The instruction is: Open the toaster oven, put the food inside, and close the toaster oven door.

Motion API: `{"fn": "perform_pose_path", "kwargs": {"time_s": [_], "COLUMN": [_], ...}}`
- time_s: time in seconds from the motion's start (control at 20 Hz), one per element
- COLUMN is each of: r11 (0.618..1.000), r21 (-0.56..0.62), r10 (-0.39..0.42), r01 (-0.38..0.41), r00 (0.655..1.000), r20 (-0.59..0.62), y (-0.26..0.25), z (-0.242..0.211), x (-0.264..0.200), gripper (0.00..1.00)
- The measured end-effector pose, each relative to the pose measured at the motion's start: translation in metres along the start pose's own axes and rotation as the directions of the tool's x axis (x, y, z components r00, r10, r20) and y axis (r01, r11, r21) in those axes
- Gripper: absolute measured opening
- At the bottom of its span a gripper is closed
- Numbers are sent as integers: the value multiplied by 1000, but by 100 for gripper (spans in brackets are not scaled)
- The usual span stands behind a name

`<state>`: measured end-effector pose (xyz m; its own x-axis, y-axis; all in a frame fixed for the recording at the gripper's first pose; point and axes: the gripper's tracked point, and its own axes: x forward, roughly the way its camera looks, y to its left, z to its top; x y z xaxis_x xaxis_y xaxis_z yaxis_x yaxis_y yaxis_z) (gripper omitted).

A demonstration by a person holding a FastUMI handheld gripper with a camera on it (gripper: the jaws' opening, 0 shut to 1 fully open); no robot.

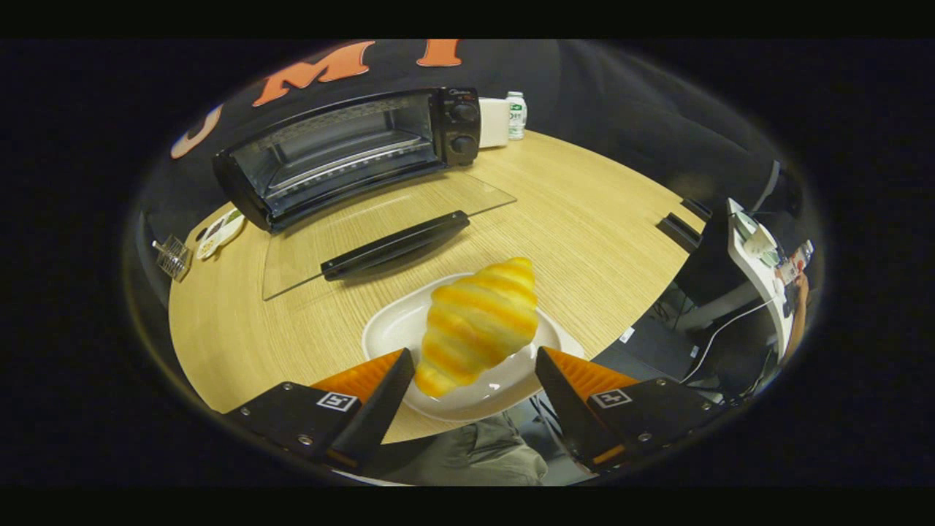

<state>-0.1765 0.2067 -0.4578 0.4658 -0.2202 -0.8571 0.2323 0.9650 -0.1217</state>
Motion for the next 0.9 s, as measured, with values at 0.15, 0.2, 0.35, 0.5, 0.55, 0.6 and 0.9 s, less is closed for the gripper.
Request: {"fn": "perform_pose_path", "kwargs": {"time_s": [0.15, 0.2, 0.35, 0.5, 0.55, 0.6, 0.9], "r11": [1000, 1000, 1000, 1000, 1000, 999, 976], "r21": [9, 10, 8, -5, -1, 32, 184], "r10": [-4, -2, -9, 9, 22, 42, 118], "r01": [4, 2, 9, -9, -23, -40, -117], "r00": [1000, 1000, 999, 998, 998, 998, 993], "r20": [-11, -15, -36, -58, -65, -54, 5], "y": [3, 6, 8, 10, 12, 14, 6], "z": [0, -3, -9, -11, -11, -9, 10], "x": [3, 5, 9, 9, 8, 9, -10], "gripper": [100, 99, 91, 71, 69, 60, 39]}}
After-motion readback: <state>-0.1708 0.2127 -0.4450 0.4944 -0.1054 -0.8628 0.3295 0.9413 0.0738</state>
